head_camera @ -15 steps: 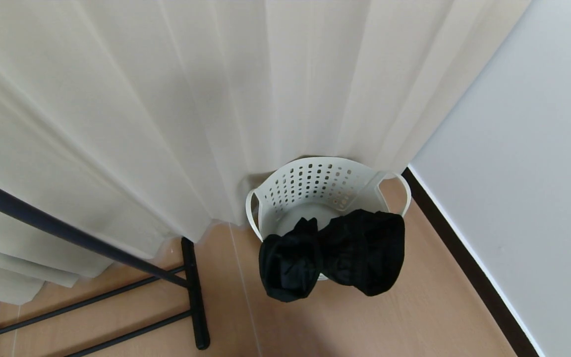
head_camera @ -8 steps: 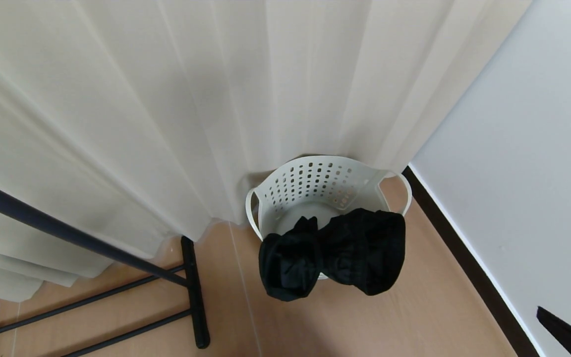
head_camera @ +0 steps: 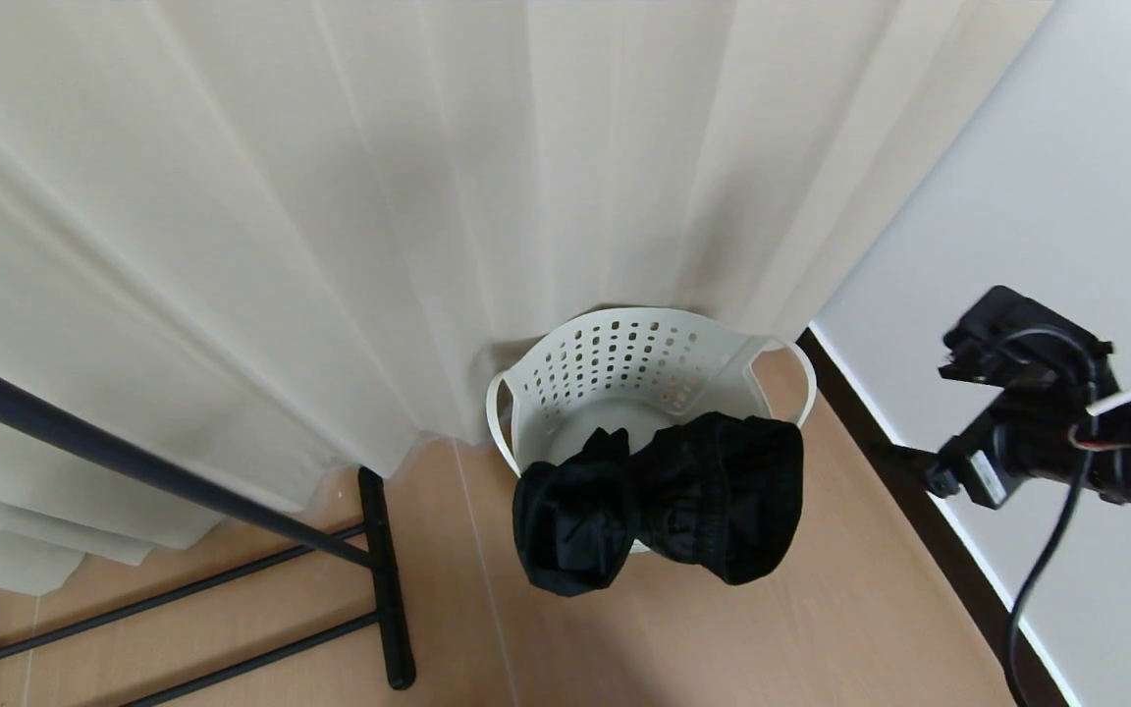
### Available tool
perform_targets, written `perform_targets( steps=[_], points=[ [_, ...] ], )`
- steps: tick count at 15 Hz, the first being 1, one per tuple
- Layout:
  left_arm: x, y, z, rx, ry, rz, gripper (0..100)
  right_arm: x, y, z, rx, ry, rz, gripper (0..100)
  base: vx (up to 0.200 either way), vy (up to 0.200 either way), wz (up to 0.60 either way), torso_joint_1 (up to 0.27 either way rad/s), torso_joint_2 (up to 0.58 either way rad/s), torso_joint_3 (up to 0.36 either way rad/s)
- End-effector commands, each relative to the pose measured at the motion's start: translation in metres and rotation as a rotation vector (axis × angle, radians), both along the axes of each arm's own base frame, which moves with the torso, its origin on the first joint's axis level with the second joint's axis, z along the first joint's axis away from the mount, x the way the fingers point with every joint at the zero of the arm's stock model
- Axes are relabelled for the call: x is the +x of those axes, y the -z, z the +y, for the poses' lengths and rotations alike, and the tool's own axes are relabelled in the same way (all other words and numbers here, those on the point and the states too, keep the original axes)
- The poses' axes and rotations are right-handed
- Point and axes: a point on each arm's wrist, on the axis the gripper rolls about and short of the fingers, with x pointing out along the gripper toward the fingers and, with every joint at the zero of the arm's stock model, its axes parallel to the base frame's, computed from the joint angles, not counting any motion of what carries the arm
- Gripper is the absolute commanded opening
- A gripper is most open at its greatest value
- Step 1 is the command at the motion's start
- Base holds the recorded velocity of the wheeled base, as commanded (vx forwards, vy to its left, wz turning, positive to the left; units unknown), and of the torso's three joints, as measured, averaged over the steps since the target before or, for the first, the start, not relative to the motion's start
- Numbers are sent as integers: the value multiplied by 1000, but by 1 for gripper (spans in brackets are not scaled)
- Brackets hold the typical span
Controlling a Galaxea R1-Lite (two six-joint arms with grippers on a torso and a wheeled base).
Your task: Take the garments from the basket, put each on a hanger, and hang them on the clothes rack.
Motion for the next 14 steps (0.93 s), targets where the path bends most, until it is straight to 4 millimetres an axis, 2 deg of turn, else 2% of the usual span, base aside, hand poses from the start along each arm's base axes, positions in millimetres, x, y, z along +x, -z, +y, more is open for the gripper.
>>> perform_targets(
  steps=[1, 6, 9, 14],
  points=[
    [0, 0, 0, 0, 1, 0, 100, 66, 27, 16, -96, -38, 72, 100, 0, 0, 0, 0, 0, 0],
    [0, 0, 0, 0, -2, 1, 100, 127, 82, 30, -173, 16, 167, 100, 0, 0, 0, 0, 0, 0],
    [0, 0, 0, 0, -1, 1, 100, 144, 95, 33, -171, 24, 159, 100, 0, 0, 0, 0, 0, 0],
    [0, 0, 0, 0, -1, 1, 100, 156, 110, 36, -154, 16, 163, 100, 0, 0, 0, 0, 0, 0]
  ],
)
